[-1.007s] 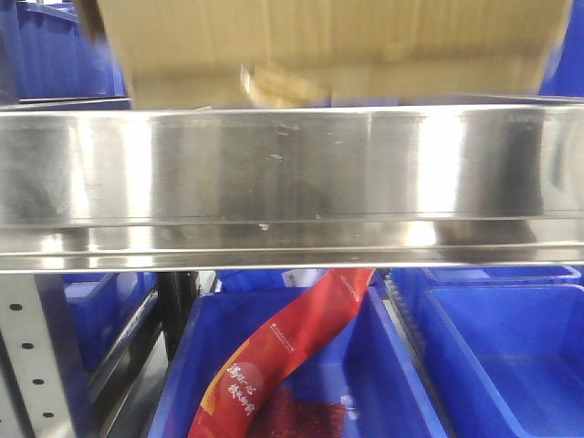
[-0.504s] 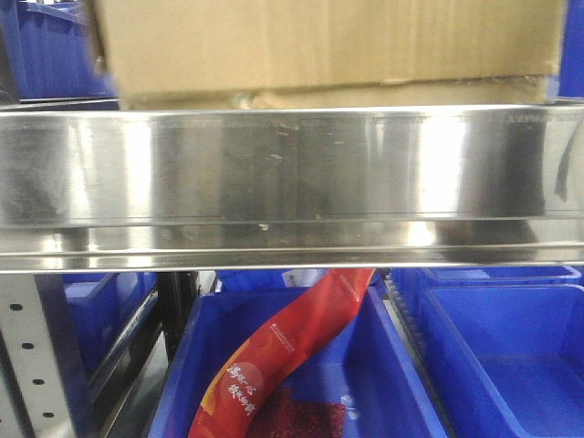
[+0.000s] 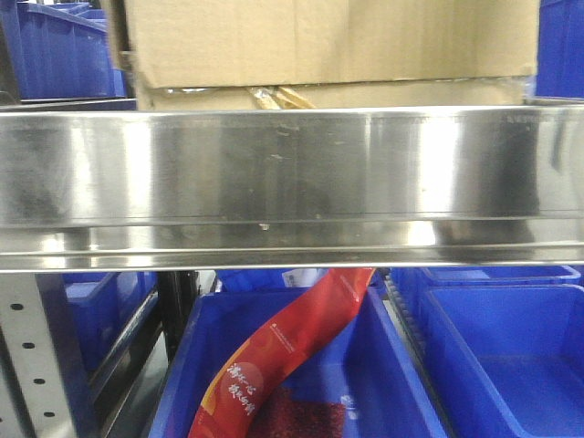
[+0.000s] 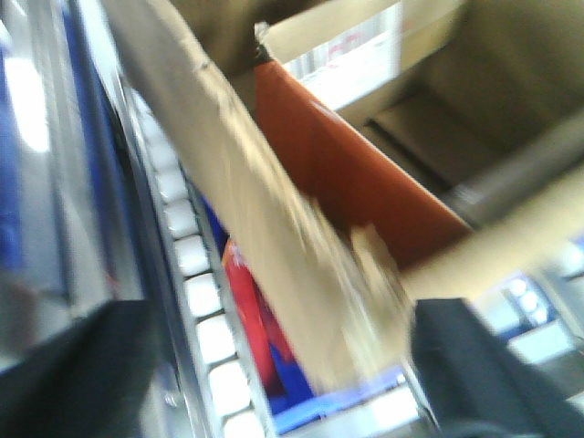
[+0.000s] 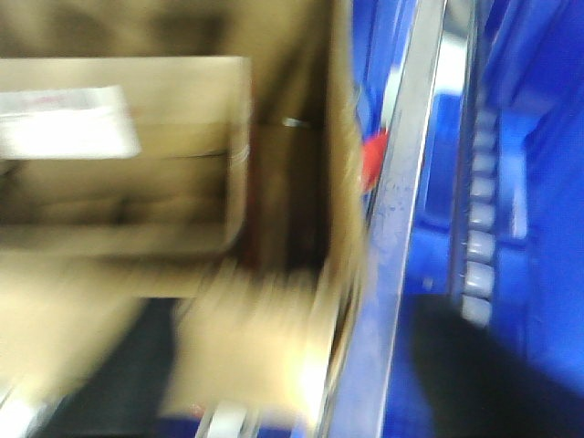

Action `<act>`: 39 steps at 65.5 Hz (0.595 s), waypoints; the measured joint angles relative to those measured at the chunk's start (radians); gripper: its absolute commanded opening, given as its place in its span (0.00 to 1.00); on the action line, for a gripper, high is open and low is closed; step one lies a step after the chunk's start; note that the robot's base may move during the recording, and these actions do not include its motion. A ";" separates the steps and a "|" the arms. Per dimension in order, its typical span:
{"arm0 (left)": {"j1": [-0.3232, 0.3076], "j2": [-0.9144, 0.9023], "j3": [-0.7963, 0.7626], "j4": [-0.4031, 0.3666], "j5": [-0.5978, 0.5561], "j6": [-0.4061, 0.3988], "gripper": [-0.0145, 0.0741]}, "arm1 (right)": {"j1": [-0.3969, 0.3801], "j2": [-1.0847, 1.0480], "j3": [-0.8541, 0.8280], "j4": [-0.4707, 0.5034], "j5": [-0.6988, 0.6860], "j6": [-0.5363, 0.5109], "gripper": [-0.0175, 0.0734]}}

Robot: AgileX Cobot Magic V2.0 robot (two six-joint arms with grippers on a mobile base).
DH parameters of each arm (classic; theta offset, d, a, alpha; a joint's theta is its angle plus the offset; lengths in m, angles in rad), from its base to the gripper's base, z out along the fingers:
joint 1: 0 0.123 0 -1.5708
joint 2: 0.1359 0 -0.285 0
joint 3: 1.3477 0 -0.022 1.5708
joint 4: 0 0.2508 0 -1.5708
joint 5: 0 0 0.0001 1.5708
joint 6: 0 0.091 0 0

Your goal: Stack two boxes on right shelf middle

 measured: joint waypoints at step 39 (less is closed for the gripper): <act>0.000 -0.661 0.847 0.094 -0.574 0.000 0.04 | 0.000 -0.592 0.851 -0.036 -0.503 -0.023 0.02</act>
